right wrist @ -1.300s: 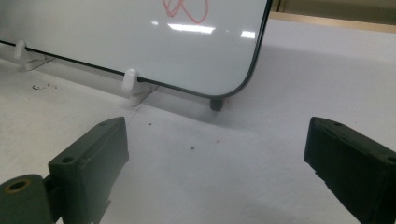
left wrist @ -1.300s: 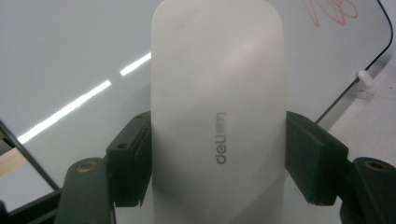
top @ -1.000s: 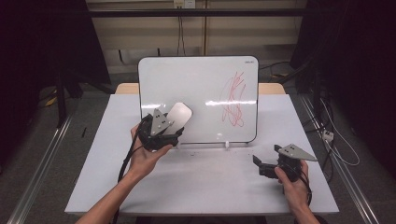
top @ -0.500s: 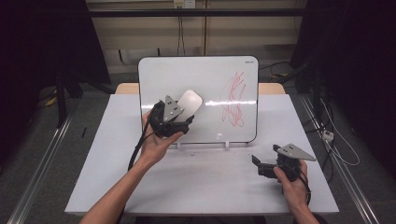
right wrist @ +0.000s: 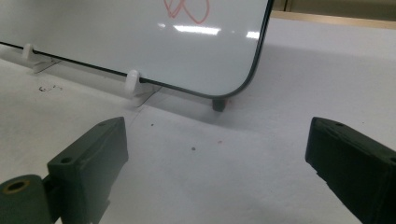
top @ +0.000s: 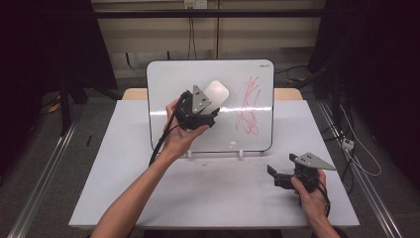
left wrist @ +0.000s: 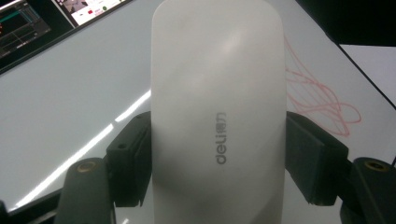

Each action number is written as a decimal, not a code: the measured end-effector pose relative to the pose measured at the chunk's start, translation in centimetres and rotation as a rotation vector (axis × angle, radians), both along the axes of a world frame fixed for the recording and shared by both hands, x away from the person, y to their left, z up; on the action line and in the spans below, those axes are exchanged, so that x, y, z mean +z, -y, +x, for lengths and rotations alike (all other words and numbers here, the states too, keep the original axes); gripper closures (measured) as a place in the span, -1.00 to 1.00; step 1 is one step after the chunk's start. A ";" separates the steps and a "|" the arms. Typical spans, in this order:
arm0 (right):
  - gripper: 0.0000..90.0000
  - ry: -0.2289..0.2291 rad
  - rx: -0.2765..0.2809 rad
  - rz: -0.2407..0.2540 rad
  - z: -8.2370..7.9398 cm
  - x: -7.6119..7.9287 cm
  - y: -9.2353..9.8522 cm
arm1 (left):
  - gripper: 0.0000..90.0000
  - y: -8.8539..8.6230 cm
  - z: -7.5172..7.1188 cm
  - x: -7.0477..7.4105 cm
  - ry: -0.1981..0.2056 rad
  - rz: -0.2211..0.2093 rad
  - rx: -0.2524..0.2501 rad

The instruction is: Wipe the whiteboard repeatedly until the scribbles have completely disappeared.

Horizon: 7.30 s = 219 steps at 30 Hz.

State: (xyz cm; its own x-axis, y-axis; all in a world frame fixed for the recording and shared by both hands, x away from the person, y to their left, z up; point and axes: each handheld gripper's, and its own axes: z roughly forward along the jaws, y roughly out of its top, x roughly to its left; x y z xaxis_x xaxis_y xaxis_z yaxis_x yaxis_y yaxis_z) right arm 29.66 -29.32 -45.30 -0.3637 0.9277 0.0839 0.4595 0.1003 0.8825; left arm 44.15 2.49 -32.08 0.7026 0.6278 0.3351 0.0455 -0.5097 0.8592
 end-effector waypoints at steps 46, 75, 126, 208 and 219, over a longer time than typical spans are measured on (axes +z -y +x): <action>-0.87 0.007 0.017 -0.004 0.1 0.2 -0.3 | -0.31 7.5 5.0 1.3 0.113 0.128 0.033; -0.87 0.004 0.011 -0.004 -0.1 0.2 -0.3 | -0.31 9.4 4.7 -0.7 0.183 0.165 0.066; -0.86 0.003 0.020 0.004 -0.1 0.2 -0.3 | -0.31 12.2 5.1 0.2 0.139 0.203 0.063; -0.86 0.002 0.025 0.002 0.0 0.1 -0.5 | -0.31 12.8 -0.8 -6.9 0.219 0.217 -0.069; -0.86 0.000 0.028 0.004 0.1 0.1 -0.5 | -0.31 12.6 0.1 -5.7 0.193 0.220 -0.075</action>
